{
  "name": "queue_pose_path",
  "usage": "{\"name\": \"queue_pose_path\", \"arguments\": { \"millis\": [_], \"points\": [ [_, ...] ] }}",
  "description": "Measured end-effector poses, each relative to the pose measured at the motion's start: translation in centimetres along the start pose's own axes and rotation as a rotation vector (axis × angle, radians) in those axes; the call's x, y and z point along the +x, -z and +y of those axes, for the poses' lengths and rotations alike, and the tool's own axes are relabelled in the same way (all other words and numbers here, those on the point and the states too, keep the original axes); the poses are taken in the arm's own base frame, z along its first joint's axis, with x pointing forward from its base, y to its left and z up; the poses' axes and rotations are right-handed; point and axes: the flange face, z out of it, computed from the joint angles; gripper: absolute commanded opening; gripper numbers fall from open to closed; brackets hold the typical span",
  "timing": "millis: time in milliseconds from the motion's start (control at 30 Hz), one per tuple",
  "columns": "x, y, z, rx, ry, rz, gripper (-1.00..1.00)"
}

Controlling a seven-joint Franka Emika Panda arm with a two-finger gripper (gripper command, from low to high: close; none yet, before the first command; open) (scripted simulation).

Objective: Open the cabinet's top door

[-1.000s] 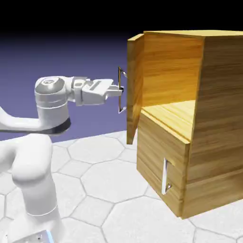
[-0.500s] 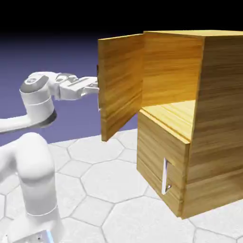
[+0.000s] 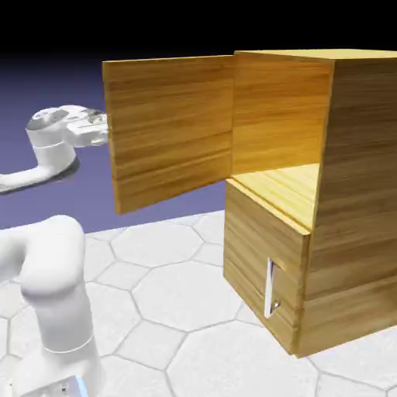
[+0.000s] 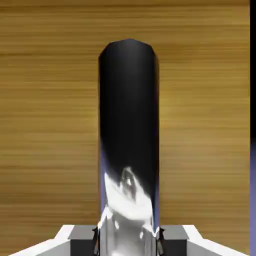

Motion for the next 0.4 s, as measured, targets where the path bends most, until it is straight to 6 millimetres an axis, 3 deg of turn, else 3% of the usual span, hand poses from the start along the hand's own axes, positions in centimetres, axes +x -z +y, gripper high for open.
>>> {"name": "queue_pose_path", "arguments": {
  "millis": [367, 400],
  "points": [
    [-3.4, 7.6, -3.4, -0.182, 0.000, 0.182, -1.00],
    [-3.6, 7.9, -3.6, -0.191, 0.000, 0.190, 1.00]
  ]
}}
